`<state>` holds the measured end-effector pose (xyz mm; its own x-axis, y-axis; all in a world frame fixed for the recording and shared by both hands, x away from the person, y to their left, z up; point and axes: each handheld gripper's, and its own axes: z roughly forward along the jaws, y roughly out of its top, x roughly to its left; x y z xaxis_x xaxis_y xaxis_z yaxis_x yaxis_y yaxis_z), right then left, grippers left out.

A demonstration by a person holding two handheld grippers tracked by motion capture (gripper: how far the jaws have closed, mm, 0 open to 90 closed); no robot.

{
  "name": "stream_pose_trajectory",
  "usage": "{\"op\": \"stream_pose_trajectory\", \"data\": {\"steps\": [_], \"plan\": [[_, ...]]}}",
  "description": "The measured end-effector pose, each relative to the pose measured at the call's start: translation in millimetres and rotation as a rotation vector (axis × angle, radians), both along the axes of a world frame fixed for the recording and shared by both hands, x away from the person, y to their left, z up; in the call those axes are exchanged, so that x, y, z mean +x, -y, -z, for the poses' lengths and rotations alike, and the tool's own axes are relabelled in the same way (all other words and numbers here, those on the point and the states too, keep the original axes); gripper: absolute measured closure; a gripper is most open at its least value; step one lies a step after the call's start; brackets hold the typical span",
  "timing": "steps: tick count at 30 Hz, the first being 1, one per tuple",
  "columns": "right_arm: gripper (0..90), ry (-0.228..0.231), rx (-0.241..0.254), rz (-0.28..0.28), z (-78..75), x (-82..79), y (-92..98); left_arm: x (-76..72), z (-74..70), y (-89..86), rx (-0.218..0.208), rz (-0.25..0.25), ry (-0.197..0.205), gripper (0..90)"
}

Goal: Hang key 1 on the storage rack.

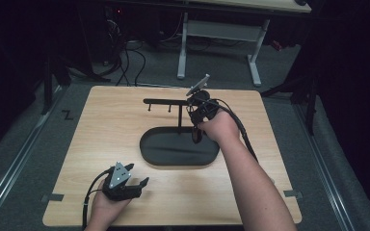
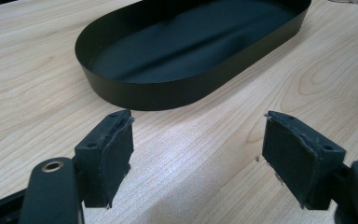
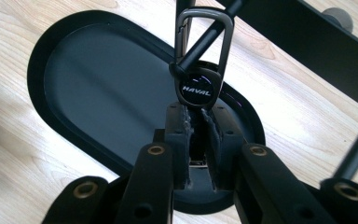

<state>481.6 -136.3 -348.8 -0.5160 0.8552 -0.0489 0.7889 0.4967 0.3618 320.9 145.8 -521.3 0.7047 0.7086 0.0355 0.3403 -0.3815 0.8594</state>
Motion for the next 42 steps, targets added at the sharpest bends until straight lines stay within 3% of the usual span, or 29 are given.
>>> {"op": "stream_pose_trajectory", "data": {"steps": [8,14,26,37,42], "plan": [[80.1,-0.001,0.026,0.007,6.4,2.7,0.9,0.2,1.4,1.6,-0.001,0.005,0.0,25.1],[78.8,0.002,0.018,0.007,8.6,2.2,-0.5,-0.2,1.1,1.7,-0.001,0.008,0.0,25.1],[76.9,0.008,0.032,-0.006,1.9,-5.8,2.6,0.3,1.2,2.0,0.004,0.012,-0.003,25.1],[72.5,0.007,0.044,-0.006,1.6,-28.6,15.0,0.7,2.1,4.7,0.008,0.015,-0.002,25.1],[69.2,0.01,0.035,-0.014,11.9,-46.6,25.1,0.2,2.2,5.0,0.008,0.015,-0.003,25.2]]}}
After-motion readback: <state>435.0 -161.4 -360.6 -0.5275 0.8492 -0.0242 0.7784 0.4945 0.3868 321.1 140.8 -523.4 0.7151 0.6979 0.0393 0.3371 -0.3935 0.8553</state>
